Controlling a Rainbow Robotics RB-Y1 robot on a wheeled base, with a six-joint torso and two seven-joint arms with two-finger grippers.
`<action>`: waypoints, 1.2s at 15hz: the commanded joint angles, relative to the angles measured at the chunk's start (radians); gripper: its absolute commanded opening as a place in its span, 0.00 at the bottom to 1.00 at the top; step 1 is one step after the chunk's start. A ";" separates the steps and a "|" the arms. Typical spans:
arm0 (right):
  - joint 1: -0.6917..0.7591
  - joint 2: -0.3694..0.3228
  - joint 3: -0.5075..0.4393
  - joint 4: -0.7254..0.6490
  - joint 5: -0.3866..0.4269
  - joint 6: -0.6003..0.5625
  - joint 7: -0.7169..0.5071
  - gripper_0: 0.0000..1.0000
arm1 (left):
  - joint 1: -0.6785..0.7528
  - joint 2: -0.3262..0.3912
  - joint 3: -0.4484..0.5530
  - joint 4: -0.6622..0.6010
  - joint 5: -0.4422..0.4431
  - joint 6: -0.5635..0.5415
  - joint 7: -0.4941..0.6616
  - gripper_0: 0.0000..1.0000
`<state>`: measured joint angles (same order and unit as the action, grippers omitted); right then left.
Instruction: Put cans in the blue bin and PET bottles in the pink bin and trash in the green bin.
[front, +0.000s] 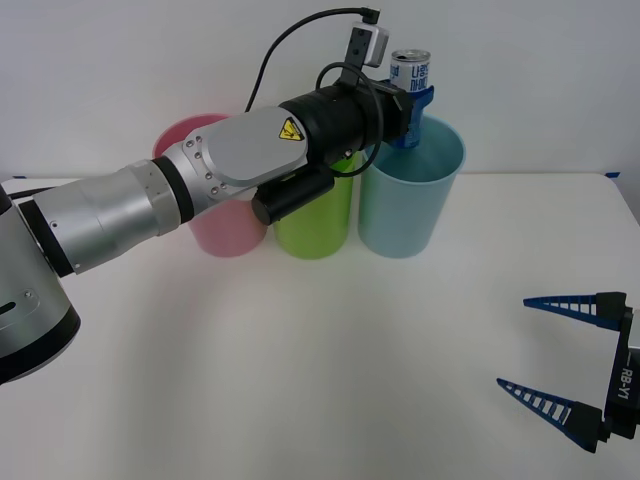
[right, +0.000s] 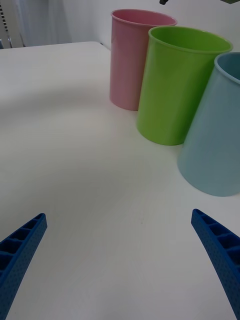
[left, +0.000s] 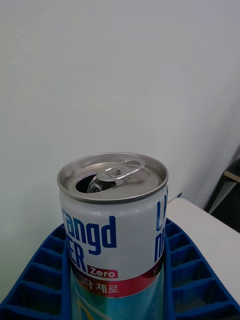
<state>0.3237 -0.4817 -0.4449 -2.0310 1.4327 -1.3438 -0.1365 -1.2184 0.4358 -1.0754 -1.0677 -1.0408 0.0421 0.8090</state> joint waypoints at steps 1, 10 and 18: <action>0.000 0.000 0.000 0.000 0.000 0.000 0.000 1.00 | -0.004 -0.002 0.000 -0.003 0.013 -0.001 0.013 1.00; 0.000 0.000 0.000 0.000 0.000 0.000 0.000 1.00 | -0.018 -0.002 0.000 -0.017 0.016 0.039 -0.004 1.00; 0.000 0.000 0.000 0.000 0.000 0.000 0.000 1.00 | -0.050 0.001 0.018 -0.038 0.030 0.062 -0.008 1.00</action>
<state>0.3237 -0.4817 -0.4449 -2.0310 1.4327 -1.3438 -0.1365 -1.2578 0.4350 -1.0578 -1.1059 -1.0163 0.1031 0.7981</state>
